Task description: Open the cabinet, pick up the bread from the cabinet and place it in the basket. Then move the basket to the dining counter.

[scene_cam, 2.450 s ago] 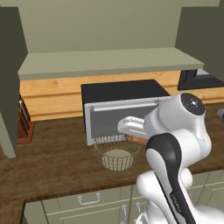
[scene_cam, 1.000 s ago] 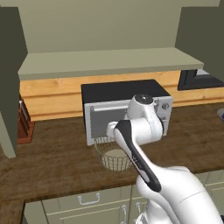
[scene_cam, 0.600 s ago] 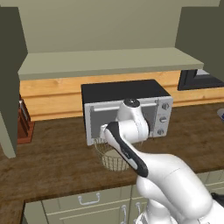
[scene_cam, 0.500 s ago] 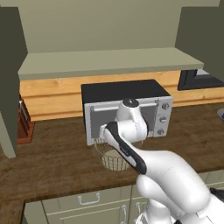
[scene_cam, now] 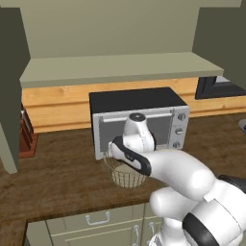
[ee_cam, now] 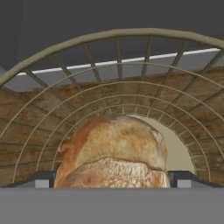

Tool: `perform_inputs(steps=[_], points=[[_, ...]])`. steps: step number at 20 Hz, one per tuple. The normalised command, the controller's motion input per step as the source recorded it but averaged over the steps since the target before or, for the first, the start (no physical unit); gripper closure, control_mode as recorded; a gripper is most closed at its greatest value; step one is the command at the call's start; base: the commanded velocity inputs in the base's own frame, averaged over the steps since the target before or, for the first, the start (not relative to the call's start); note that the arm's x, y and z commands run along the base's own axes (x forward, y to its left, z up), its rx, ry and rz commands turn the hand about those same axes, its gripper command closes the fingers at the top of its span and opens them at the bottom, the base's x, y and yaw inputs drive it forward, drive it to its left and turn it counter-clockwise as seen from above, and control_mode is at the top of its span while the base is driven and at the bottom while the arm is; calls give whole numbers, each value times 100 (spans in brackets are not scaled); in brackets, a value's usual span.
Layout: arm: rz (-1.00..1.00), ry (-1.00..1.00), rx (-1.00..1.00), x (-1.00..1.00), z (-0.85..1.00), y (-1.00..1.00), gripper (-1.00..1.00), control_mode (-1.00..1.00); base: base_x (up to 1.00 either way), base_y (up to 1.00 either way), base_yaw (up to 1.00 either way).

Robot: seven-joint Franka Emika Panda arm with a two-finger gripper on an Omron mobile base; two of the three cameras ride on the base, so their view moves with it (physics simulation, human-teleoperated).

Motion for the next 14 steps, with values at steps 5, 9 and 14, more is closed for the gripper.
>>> perform_inputs(steps=[5,9,14], points=[[3,5,-2,36,-36,0,100,-100,0,0,0],[2,7,-1,42,-31,2,100,-100,0,0,0],[3,6,-2,36,-12,2,-100,-100,0,0,0]])
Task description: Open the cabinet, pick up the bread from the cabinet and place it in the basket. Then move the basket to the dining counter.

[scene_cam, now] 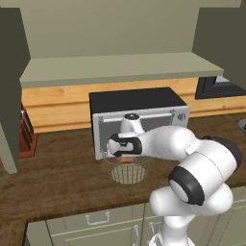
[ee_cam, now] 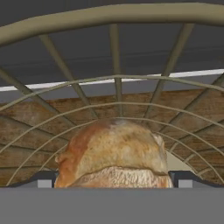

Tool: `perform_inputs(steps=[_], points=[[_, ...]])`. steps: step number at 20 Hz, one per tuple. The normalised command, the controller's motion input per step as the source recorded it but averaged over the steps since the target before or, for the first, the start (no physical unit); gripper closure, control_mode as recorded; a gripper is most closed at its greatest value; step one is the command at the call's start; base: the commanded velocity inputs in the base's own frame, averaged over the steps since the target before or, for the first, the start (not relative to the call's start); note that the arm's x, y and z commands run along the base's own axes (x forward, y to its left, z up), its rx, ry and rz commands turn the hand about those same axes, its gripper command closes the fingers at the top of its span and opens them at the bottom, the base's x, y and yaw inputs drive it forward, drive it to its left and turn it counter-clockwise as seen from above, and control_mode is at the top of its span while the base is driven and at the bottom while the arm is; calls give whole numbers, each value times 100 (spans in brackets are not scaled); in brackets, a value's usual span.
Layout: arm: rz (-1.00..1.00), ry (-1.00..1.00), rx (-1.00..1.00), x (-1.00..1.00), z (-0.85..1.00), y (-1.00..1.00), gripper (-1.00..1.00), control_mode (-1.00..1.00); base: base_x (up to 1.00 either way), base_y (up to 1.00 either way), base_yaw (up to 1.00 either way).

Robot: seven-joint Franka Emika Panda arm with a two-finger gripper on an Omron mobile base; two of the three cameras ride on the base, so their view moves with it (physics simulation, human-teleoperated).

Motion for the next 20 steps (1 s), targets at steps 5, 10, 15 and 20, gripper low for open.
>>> perform_inputs(steps=[5,10,15,20], points=[[3,1,-1,8,-2,5,-100,-100,0,0,0],[3,0,-1,0,0,12,-100,-100,0,0,0],[3,0,-1,-3,18,7,-100,-100,0,0,0],[4,-1,-4,-17,40,0,-100,-100,0,0,0]])
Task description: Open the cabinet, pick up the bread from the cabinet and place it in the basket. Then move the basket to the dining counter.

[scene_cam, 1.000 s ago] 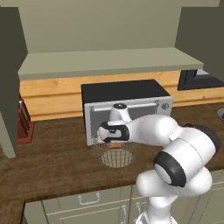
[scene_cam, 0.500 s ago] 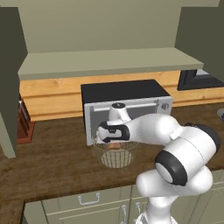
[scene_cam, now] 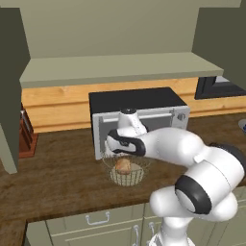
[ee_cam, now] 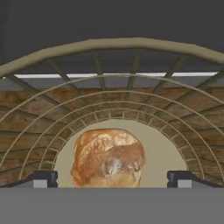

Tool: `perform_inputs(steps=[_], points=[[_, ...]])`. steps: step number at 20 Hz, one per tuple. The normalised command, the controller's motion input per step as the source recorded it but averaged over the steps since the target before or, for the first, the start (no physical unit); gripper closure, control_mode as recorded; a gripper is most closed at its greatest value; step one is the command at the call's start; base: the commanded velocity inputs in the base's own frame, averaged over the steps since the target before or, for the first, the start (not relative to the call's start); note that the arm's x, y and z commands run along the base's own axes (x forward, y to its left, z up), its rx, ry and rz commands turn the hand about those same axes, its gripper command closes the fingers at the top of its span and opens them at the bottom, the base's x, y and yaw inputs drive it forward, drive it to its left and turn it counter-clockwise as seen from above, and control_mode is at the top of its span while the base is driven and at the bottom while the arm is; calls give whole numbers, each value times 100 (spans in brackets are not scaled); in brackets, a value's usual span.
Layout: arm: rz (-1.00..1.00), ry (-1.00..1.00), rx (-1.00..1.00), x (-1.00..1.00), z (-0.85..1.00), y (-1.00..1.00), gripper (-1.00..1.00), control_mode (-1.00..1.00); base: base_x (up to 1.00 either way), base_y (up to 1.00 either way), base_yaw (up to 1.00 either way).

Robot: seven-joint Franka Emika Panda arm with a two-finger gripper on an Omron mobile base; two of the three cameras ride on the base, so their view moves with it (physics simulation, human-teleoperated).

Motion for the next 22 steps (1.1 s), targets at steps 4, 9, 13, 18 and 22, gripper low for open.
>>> perform_inputs(steps=[4,9,13,18,22], points=[[5,0,-2,-71,40,0,-100,-100,0,0,0],[10,0,-1,-99,27,0,-100,-100,0,0,0],[21,0,0,-86,23,0,-100,-100,0,0,0],[25,0,-1,-31,12,13,-100,-100,0,0,0],[30,0,0,18,0,38,-100,-100,0,0,0]])
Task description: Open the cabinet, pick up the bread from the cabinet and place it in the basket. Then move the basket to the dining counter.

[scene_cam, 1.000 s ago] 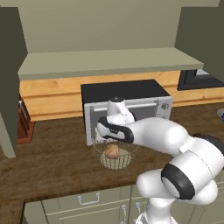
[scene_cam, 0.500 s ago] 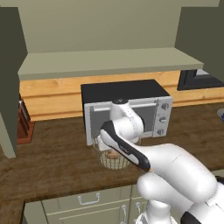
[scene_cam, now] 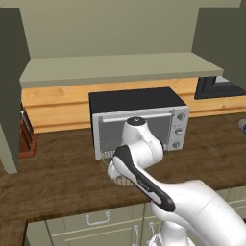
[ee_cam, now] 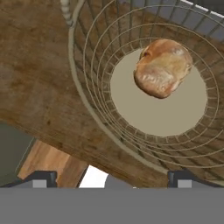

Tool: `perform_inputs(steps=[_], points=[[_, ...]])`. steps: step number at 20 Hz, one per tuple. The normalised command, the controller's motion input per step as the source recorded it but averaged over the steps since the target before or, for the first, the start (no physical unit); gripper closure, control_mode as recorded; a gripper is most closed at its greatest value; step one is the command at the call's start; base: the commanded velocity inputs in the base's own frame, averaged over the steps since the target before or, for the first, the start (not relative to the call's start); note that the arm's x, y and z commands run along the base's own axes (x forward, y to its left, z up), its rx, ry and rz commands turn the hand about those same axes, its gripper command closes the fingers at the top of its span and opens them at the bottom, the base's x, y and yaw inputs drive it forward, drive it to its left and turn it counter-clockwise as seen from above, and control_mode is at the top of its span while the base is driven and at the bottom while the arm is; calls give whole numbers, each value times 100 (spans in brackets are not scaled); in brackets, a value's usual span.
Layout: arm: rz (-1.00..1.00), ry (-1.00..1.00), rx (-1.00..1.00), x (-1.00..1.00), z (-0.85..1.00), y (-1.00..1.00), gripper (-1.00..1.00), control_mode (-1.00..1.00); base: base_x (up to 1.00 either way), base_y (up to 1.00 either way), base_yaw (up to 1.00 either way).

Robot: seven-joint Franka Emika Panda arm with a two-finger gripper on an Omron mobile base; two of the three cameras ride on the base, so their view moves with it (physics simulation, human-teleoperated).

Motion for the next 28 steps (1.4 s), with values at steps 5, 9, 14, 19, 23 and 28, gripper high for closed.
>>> perform_inputs(steps=[5,9,14,19,23,28], points=[[29,0,-4,76,0,26,-100,-100,0,0,0],[24,7,-13,57,-9,14,-100,-100,0,0,0],[14,17,-11,30,-46,37,-100,-100,0,0,0],[5,8,-8,1,-34,8,-100,-100,0,0,0],[0,1,-6,0,-49,-13,-100,-100,0,0,0],[0,0,-5,-11,-51,-40,-100,-100,0,0,0]])
